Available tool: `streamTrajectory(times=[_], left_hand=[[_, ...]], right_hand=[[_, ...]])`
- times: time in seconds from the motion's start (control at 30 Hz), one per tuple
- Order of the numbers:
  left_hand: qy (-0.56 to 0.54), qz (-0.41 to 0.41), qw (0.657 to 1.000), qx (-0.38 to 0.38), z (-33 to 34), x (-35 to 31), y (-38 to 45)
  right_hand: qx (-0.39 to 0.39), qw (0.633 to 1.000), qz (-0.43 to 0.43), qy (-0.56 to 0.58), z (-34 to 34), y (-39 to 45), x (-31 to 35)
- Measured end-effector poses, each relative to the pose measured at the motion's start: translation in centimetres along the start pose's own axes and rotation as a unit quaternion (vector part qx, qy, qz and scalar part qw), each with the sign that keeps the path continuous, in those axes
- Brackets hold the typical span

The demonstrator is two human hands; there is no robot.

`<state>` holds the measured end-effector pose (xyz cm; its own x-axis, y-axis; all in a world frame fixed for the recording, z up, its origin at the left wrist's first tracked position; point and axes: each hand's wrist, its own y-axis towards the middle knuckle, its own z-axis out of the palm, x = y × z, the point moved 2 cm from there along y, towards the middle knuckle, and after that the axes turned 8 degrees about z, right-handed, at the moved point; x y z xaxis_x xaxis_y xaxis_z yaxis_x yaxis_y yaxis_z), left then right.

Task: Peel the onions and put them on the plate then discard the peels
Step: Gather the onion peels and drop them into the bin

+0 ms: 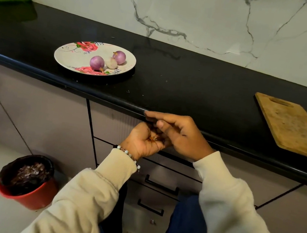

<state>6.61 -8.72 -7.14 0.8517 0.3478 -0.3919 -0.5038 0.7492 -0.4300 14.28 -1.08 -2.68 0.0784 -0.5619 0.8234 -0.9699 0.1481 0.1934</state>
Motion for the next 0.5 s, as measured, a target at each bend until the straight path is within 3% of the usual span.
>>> streamTrajectory(times=[0.13, 0.3, 0.5], left_hand=[[0.012, 0.036, 0.999, -0.008, -2.3, -2.1, -1.6], [-0.100, 0.123, 0.984, -0.076, -9.0, -6.9, -4.0], [-0.301, 0.292, 0.895, -0.156, -18.5, -13.0, -6.2]], right_hand=[[-0.128, 0.974, -0.012, 0.189, 2.7, 1.2, 0.6], [-0.186, 0.921, 0.042, 0.341, 10.1, 4.0, 1.4], [-0.156, 0.828, 0.188, 0.504, 22.6, 9.2, 1.2]])
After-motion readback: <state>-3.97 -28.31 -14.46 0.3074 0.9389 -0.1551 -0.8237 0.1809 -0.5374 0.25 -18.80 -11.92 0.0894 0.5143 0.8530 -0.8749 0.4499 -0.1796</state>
